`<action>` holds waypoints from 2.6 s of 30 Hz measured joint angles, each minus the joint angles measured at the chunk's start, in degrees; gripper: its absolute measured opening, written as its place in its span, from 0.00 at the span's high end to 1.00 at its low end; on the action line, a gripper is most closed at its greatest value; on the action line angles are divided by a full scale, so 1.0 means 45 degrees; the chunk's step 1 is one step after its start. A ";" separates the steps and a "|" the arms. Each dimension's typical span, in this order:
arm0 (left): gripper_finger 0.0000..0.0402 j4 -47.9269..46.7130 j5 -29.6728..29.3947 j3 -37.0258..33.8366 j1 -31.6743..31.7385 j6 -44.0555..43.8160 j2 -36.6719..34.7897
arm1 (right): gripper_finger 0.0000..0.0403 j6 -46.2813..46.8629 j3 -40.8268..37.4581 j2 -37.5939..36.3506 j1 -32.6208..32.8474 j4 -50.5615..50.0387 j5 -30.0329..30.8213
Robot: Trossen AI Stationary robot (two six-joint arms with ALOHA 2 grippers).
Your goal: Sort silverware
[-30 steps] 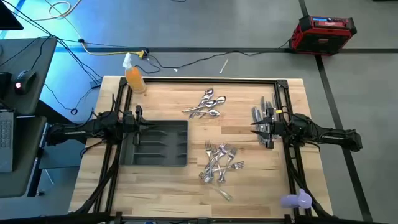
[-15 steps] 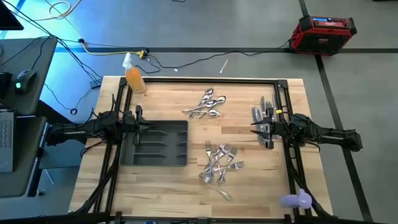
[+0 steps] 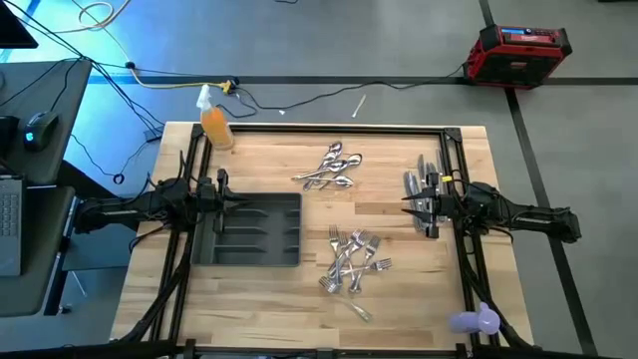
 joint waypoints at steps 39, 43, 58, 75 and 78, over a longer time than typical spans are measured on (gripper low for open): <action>0.93 0.2231 -0.1587 0.6180 0.1961 -0.4344 1.0377 | 0.70 0.4409 -0.0005 -0.0002 0.0000 0.1533 0.0029; 0.90 0.0827 -0.0451 0.8123 0.2651 -0.3620 1.2923 | 0.70 0.6174 -0.0005 -0.0002 -0.0003 0.2077 0.0691; 0.99 -0.6572 0.1715 1.6624 0.3648 0.0137 2.0422 | 0.70 0.6644 -0.0005 0.0018 -0.0005 0.1688 0.5404; 0.97 -0.8111 0.0374 2.0133 0.3661 0.4585 2.6262 | 0.70 0.6558 -0.0005 0.0018 -0.0005 0.0975 0.5372; 0.93 -0.8265 0.0389 2.0549 0.3652 0.4498 2.6710 | 0.70 0.6347 -0.0005 0.0018 -0.0005 0.0876 0.5591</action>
